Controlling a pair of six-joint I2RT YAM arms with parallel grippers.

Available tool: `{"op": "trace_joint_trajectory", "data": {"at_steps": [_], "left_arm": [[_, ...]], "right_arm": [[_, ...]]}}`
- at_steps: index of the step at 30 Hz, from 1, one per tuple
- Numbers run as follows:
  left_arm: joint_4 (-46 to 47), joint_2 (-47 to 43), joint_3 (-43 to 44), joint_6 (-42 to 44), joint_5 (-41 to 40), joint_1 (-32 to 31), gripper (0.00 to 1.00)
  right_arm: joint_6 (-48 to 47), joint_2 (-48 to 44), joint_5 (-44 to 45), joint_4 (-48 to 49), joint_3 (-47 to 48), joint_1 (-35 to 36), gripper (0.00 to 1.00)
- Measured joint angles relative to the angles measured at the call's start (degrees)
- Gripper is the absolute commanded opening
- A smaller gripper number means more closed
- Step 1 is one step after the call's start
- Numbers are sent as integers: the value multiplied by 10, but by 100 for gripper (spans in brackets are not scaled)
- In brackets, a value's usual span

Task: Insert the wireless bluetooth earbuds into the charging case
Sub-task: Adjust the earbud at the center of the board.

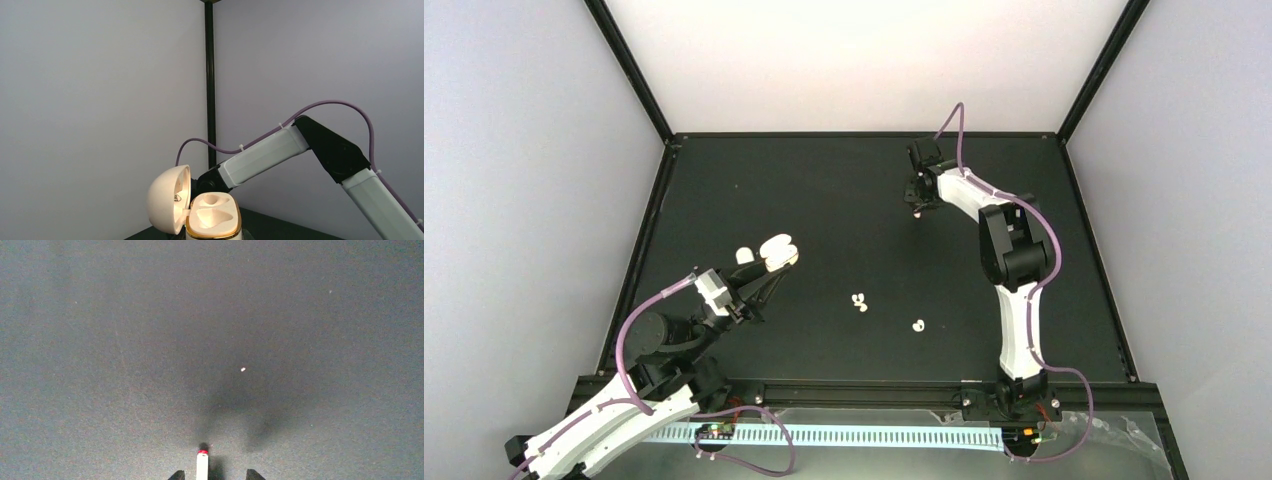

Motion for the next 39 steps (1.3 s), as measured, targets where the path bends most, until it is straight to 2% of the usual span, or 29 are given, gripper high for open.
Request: {"op": "trace_joint_trajectory", "data": {"at_steps": [5, 13, 18, 25, 33, 39], "left_arm": [[0, 0, 0, 0, 1, 0, 2], [0, 0, 0, 0, 2, 0, 2], [0, 0, 0, 0, 5, 0, 1], [0, -5, 0, 0, 16, 0, 2], [0, -22, 0, -8, 29, 0, 2], [0, -24, 0, -11, 38, 0, 2]], "right_arm": [[-8, 13, -10, -7, -3, 0, 27], [-33, 16, -18, -10, -4, 1, 11], [-50, 5, -17, 6, -24, 10, 7], [-84, -39, -18, 9, -78, 91, 2], [-124, -144, -22, 24, -192, 205, 3], [-148, -201, -31, 19, -292, 234, 5]]}}
